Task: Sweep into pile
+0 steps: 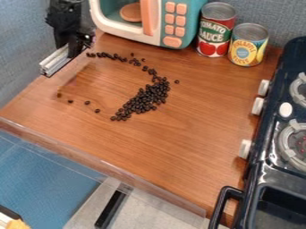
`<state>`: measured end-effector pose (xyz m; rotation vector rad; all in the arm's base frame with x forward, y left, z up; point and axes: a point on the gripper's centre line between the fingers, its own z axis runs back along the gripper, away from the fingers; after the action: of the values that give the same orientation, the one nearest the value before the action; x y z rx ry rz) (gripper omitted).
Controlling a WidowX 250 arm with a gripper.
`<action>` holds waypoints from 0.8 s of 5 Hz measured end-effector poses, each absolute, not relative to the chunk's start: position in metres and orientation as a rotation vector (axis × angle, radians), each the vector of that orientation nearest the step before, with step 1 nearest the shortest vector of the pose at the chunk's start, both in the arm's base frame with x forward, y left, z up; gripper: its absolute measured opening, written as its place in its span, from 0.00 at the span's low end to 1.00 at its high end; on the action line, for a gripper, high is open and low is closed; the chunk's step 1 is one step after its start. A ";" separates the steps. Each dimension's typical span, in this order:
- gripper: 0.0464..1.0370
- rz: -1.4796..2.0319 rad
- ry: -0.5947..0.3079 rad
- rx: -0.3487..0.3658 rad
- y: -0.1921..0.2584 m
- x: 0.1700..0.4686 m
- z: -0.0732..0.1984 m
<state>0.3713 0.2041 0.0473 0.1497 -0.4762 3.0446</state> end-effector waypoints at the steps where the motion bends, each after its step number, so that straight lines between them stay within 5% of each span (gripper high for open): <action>1: 0.34 3.031 -0.600 0.212 0.209 0.373 0.038; 4: 0.34 2.994 -0.687 0.258 0.218 0.384 0.030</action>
<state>0.3836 0.2179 0.0297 0.2582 -0.6871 2.9936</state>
